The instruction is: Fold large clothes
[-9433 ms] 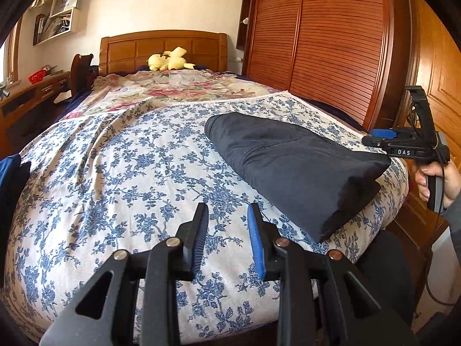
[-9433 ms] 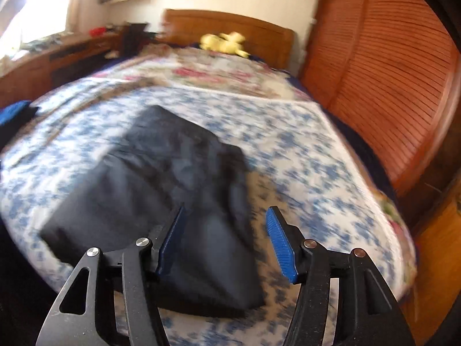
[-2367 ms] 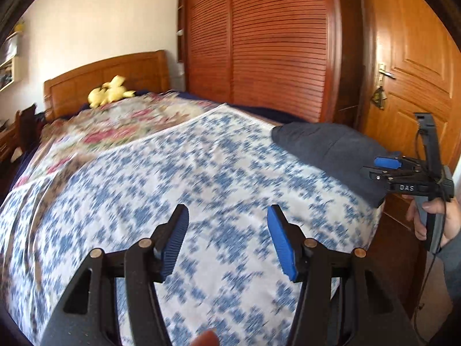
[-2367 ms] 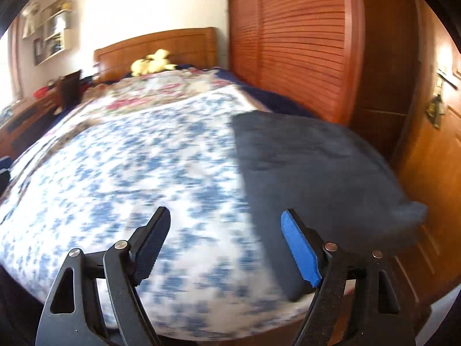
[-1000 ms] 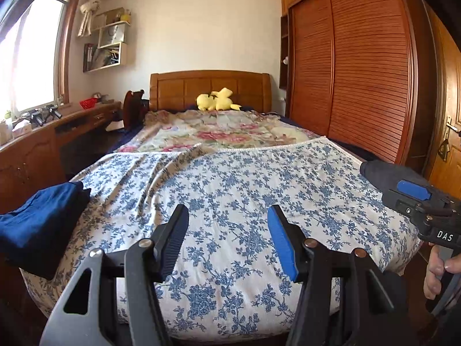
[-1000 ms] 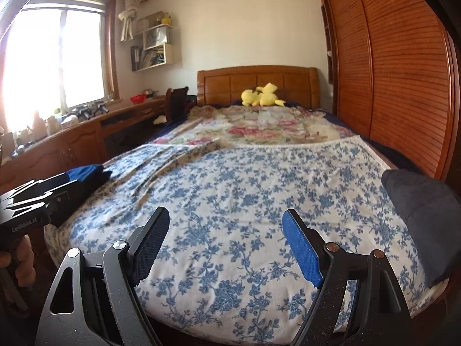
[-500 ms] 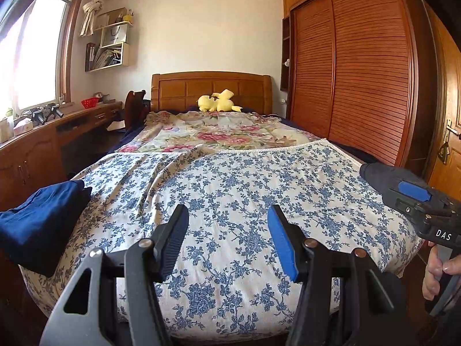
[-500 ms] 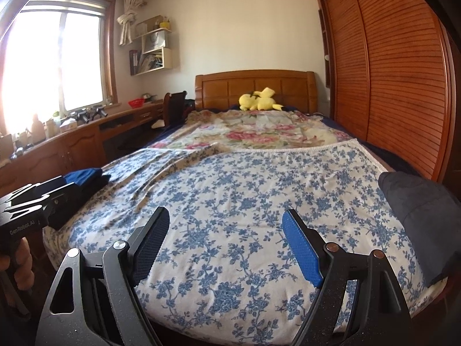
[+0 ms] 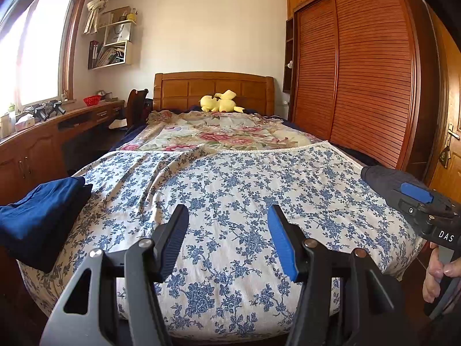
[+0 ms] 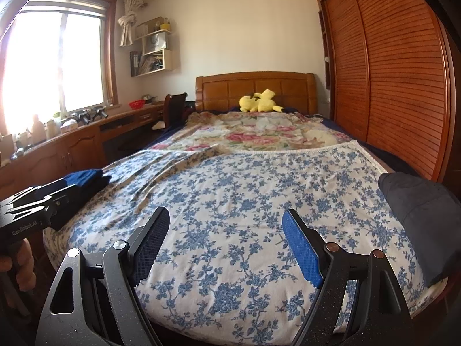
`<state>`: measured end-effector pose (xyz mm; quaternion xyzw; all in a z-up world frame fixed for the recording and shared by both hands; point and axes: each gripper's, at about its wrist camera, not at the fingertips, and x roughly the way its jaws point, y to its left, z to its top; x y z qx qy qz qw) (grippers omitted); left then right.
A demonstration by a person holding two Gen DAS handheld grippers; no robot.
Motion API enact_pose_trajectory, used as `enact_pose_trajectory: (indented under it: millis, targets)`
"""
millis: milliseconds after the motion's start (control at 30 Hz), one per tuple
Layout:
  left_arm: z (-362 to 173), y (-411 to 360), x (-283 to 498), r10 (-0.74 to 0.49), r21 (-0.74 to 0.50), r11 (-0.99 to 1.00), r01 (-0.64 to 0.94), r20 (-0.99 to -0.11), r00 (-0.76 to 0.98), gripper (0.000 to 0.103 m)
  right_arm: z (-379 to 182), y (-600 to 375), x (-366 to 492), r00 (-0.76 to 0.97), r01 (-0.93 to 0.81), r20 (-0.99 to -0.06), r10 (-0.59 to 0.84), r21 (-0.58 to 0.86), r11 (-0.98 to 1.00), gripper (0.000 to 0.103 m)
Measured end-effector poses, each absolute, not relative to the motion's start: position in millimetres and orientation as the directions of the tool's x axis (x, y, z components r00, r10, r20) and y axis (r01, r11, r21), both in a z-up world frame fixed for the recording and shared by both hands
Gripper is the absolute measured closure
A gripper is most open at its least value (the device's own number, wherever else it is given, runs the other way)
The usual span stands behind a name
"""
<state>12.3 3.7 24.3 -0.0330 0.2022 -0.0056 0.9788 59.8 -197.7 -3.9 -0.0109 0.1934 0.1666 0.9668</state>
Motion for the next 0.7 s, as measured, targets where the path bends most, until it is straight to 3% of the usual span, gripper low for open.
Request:
enact_pose_trajectory:
  millis: [700]
  targets:
    - [24.4, 2.6, 12.1, -0.023, -0.065, 0.998, -0.003, -0.395, 0.918, 0.047, -3.4, -197.4, 58.9, 0.868, -0.327, -0.380, 0.319, 0.045, 0.944, 0.021]
